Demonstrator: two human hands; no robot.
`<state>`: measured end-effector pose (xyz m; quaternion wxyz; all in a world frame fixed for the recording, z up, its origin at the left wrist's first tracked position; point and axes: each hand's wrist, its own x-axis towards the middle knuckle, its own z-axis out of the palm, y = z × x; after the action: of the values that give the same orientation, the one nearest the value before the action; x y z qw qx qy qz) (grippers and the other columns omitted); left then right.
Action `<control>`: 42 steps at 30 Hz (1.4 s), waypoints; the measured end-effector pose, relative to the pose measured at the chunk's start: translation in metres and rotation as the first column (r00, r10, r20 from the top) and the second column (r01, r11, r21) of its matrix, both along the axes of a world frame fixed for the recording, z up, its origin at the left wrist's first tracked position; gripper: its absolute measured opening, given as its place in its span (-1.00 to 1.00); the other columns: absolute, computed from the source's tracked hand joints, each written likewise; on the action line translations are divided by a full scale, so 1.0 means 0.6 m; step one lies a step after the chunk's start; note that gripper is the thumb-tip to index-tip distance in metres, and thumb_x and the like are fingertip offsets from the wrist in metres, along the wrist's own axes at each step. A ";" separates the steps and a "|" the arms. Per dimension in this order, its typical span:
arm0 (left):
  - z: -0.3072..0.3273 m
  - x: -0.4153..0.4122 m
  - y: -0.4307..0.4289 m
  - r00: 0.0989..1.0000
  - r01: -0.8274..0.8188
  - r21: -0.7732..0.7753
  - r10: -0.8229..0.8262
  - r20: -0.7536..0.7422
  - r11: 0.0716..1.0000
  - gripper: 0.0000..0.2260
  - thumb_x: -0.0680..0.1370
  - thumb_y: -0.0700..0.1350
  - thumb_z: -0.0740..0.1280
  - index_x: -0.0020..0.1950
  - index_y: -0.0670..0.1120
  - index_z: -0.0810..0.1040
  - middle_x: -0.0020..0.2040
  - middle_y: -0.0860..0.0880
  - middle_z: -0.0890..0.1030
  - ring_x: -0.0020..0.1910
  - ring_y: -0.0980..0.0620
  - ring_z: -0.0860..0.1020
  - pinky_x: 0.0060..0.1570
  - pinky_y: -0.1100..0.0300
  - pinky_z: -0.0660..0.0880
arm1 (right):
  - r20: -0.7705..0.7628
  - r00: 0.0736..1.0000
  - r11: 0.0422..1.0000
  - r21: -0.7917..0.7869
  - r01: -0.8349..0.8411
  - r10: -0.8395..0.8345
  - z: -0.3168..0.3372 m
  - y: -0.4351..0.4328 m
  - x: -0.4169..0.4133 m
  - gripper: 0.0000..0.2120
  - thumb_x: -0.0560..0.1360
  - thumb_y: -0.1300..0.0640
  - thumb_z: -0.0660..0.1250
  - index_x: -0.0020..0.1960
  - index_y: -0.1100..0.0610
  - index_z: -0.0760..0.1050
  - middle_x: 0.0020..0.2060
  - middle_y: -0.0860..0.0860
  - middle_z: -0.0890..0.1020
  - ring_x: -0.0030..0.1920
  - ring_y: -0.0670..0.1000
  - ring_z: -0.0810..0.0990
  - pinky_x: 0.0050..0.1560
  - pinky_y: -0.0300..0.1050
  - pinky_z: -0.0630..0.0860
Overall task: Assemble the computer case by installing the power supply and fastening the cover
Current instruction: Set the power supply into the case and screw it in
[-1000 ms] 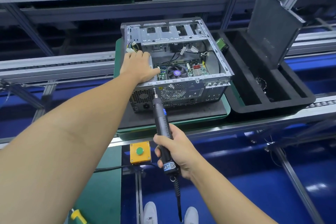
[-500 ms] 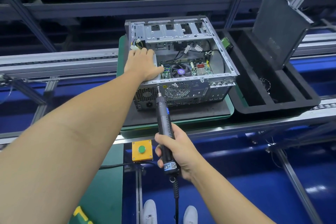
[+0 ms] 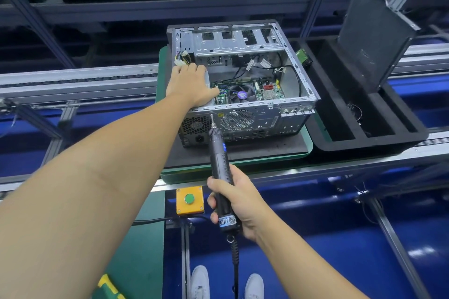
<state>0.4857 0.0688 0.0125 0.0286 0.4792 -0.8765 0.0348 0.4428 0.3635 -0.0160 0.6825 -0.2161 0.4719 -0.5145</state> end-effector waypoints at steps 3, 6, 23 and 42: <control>0.000 0.000 0.001 1.000 0.005 0.002 -0.005 -0.005 1.000 -0.33 0.46 0.33 0.09 0.40 -0.09 0.38 0.31 -0.14 0.47 0.31 -0.18 0.39 0.32 -0.10 0.23 | -0.010 1.000 1.000 -0.003 -0.005 0.005 -0.001 0.002 -0.003 -0.71 0.49 0.14 0.47 0.11 0.10 0.41 -0.33 0.03 0.56 -0.37 0.03 0.52 -0.46 -0.12 0.52; 0.002 0.000 0.002 1.000 0.005 0.008 -0.005 -0.017 1.000 -0.34 0.46 0.33 0.11 0.39 -0.09 0.38 0.31 -0.14 0.48 0.31 -0.19 0.39 0.32 -0.10 0.23 | -0.026 1.000 1.000 -0.004 -0.012 0.012 -0.004 0.003 -0.006 -0.71 0.49 0.13 0.47 0.12 0.09 0.42 -0.30 0.03 0.57 -0.36 0.03 0.52 -0.45 -0.12 0.52; 0.003 0.005 0.011 0.998 0.005 0.034 -0.003 -0.067 0.999 -0.38 0.49 0.27 0.13 0.44 -0.08 0.38 0.35 -0.12 0.47 0.34 -0.16 0.39 0.34 -0.08 0.23 | -0.288 0.957 0.998 -0.042 -0.042 0.028 -0.013 0.008 -0.019 -0.78 0.54 0.28 0.38 0.11 0.08 0.43 -0.27 0.02 0.55 -0.41 -0.01 0.51 -0.44 -0.15 0.54; 0.050 0.084 0.078 0.911 0.018 0.133 0.038 -0.410 0.991 -0.69 0.59 0.01 0.26 0.30 -0.05 0.54 0.40 -0.06 0.40 0.41 -0.07 0.35 0.40 -0.03 0.23 | -0.328 0.940 0.996 0.036 -0.086 0.093 -0.051 0.047 -0.022 -0.67 0.53 0.27 0.40 0.23 0.06 0.41 -0.19 0.06 0.55 -0.38 -0.03 0.53 -0.38 -0.09 0.57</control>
<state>0.5363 0.1153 0.0426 0.1800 0.4812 -0.8487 -0.1255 0.4297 0.3919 -0.0468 0.6191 -0.3128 0.5743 -0.4348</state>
